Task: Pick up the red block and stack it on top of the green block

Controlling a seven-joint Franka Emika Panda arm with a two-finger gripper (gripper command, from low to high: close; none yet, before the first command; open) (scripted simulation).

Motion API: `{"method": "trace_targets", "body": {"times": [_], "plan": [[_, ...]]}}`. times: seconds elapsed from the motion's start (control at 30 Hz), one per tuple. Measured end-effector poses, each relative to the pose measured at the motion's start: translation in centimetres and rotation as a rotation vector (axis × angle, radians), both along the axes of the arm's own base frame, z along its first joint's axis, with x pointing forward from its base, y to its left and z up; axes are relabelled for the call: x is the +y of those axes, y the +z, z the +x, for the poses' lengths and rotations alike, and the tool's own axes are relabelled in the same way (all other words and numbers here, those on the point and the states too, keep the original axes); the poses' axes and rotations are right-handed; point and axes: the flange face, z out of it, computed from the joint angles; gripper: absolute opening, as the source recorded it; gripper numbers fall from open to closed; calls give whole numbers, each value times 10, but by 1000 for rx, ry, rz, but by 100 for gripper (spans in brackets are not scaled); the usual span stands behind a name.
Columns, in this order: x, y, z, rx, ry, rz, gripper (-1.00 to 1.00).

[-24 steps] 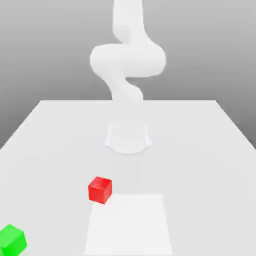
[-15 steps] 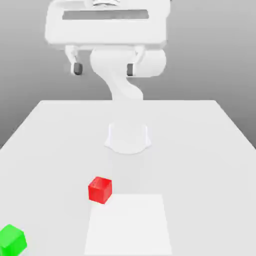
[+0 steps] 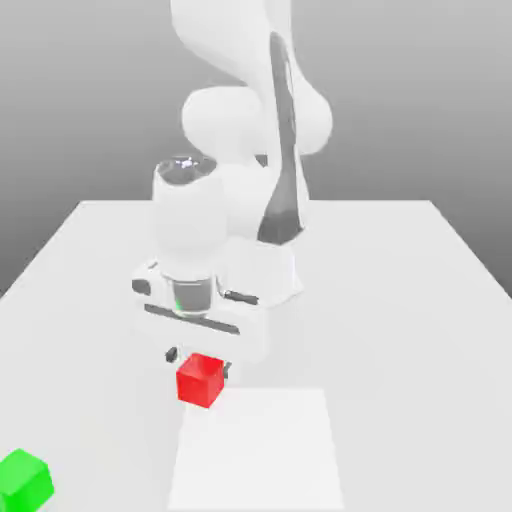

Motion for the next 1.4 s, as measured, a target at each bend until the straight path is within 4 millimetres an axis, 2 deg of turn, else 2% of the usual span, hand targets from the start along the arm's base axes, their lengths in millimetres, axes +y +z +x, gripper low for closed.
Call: {"method": "trace_targets", "body": {"times": [0.23, 0.5, 0.57, 0.63, 0.93, 1.17, 1.23, 1.33, 1.37, 1.4], "plan": [[0, -2, 0, 0, -1, 0, -100], [0, 54, 0, 0, -1, 0, -100], [-8, 63, 12, -1, -47, 4, -100], [-21, 69, 30, -3, -117, 10, -100], [-102, 87, 109, -5, -472, 20, -100], [-176, 97, 155, -2, -743, 8, -100], [-192, 88, 162, -2, -795, 4, -100], [-196, 45, 164, -1, -810, 2, -100], [-196, 37, 164, -1, -811, 2, 100], [-196, 37, 164, -1, -811, 2, 100]]}}
